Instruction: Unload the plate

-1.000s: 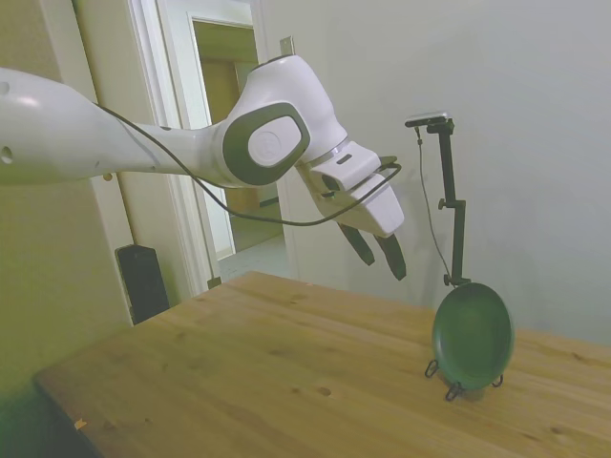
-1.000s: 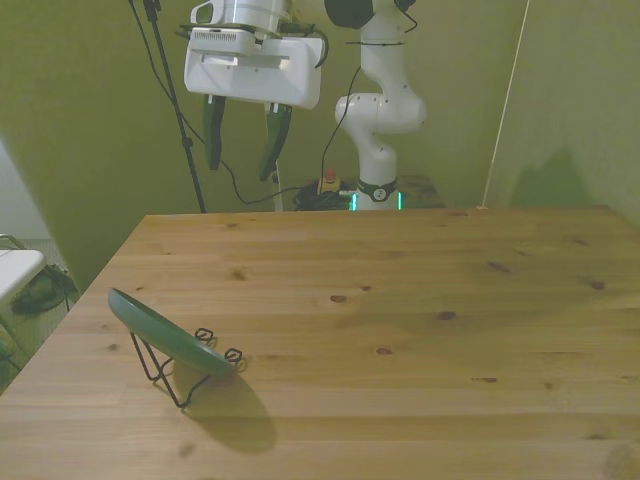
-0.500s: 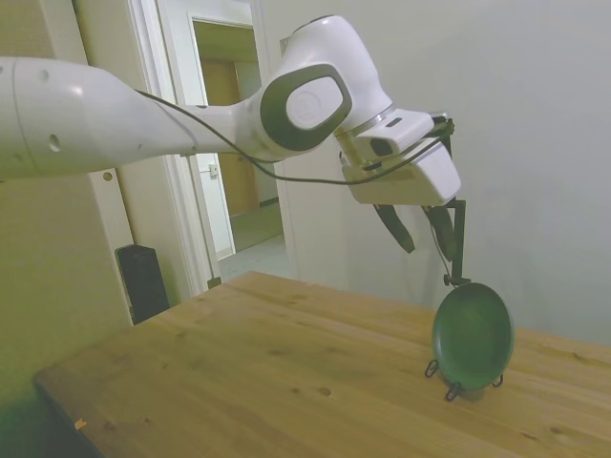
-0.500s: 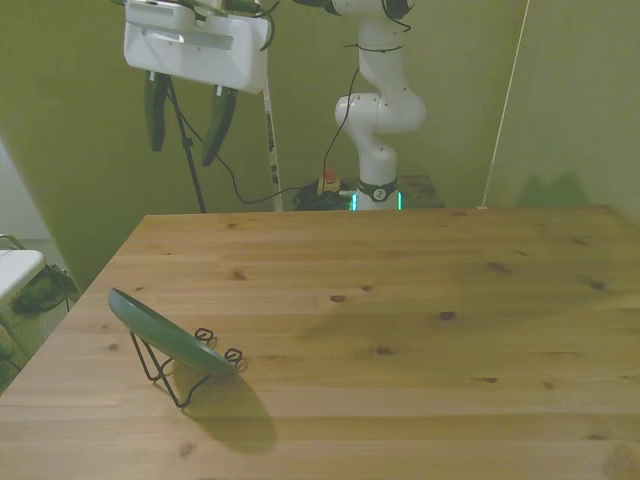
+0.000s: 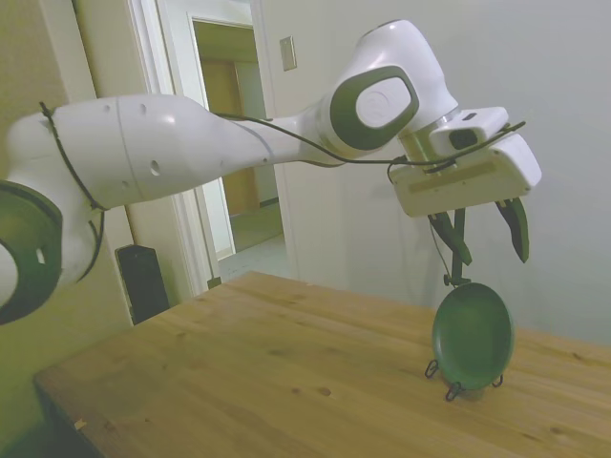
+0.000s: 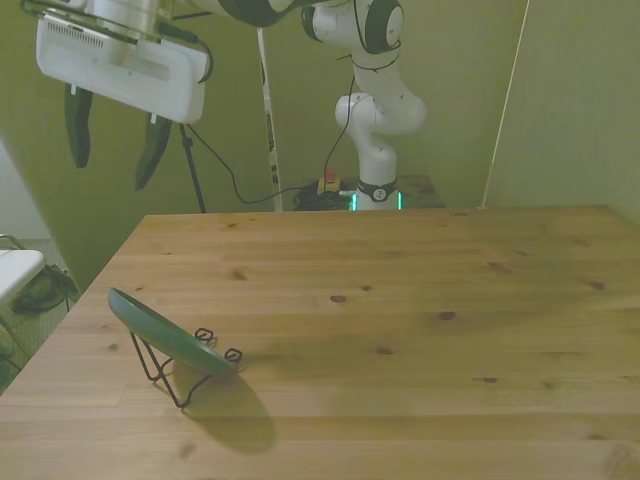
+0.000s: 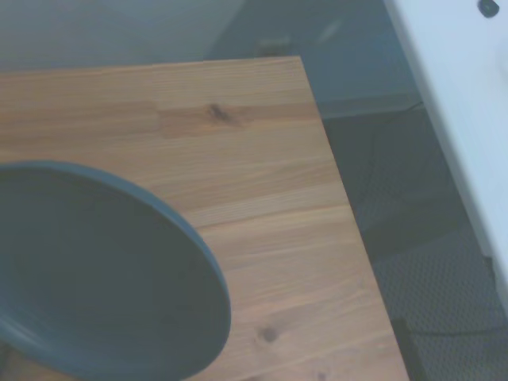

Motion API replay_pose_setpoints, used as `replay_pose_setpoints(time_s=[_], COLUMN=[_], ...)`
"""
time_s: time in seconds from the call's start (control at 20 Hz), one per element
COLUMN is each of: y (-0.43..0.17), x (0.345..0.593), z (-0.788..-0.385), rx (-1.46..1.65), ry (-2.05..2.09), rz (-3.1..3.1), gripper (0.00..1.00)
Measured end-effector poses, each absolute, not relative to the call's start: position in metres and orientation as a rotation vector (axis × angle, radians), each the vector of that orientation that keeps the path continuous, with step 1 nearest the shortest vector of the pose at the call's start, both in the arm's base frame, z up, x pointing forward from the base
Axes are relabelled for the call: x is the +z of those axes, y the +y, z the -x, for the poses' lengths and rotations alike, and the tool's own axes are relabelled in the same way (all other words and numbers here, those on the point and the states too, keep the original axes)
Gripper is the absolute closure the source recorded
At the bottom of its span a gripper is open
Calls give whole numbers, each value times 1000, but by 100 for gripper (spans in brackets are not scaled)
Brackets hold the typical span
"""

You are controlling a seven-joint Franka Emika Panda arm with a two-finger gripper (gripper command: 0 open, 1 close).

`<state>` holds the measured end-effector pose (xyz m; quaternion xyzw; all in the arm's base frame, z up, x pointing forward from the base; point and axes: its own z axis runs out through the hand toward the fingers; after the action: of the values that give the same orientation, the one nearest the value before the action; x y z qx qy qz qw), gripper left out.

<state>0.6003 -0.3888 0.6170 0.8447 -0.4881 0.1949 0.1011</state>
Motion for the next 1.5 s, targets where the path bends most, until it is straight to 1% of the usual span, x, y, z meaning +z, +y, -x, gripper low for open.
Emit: replay_pose_setpoints(time_s=[0.1,0.3,0.35,0.4,0.5,0.7,0.75,1.0,1.25,1.5], y=[-390,-391,-391,-392,-391,-387,-384,-381,-397,-408], x=[606,595,593,598,593,561,556,552,527,517], z=[-609,-619,-619,-618,-621,-639,-645,-660,-669,-677], rx=[573,593,587,594,586,554,553,582,564,594], ry=[-1422,-1401,-1401,-1401,-1399,-1376,-1364,-1206,-1044,-955], rz=[-2502,-2503,-2502,-2497,-2500,-2528,-2543,-2663,-2745,-2781], gripper=[0,0,0,0,0,0,0,0,0,0])
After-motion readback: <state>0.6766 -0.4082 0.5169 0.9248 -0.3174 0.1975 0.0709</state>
